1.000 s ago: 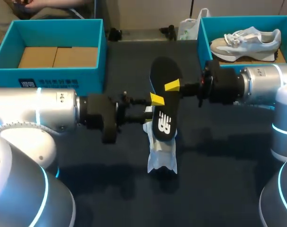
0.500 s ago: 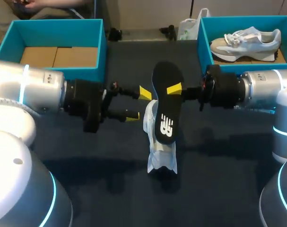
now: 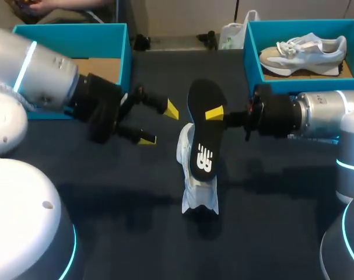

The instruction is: Take the shoe out of the shoebox, open the shoe tongue, remove and reinsert the insole, then place the shoe into the shoebox

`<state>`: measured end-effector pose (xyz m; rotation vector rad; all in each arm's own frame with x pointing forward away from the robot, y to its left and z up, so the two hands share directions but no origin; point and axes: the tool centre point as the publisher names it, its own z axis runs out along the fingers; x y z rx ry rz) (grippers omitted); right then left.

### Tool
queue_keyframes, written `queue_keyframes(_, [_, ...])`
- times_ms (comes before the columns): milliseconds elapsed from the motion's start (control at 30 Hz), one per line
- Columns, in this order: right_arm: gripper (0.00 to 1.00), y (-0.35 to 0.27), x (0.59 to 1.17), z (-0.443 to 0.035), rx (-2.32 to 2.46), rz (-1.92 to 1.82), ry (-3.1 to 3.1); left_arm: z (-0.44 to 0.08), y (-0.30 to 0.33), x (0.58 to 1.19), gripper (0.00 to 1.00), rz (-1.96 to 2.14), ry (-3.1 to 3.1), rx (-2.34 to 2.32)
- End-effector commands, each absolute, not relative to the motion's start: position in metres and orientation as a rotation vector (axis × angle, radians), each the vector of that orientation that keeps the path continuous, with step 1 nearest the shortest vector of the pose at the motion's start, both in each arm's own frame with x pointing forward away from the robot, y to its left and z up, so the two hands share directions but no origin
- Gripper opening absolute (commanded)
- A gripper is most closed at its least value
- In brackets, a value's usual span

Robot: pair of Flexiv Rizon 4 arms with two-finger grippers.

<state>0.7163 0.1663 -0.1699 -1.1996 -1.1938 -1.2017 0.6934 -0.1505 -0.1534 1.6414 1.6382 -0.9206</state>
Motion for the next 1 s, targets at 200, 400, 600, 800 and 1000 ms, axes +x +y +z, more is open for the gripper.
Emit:
queue_keyframes(200, [0.0, 0.172, 0.715, -0.173, -1.194, -1.205, -1.197, -0.133, -0.156, 0.704, 1.0, -0.77, 1.848, 1.886])
queue_keyframes(400, [0.0, 0.173, 0.715, -0.175, -1.195, -1.198, -1.201, -0.124, -0.159, 0.709, 1.0, -0.705, 1.929, 1.939])
queue_keyframes(600, [0.0, 0.174, 0.715, -0.176, -1.202, -1.179, -1.207, -0.112, -0.165, 0.716, 1.0, -0.582, 2.021, 2.029])
queue_keyframes(800, [0.0, 0.175, 0.717, -0.178, -1.208, -1.157, -1.217, -0.097, -0.175, 0.721, 1.0, -0.401, 2.074, 2.132])
queue_keyframes(1000, [0.0, 0.176, 0.718, -0.179, -1.204, -1.144, -1.227, -0.087, -0.188, 0.727, 1.0, -0.304, 2.096, 2.187])
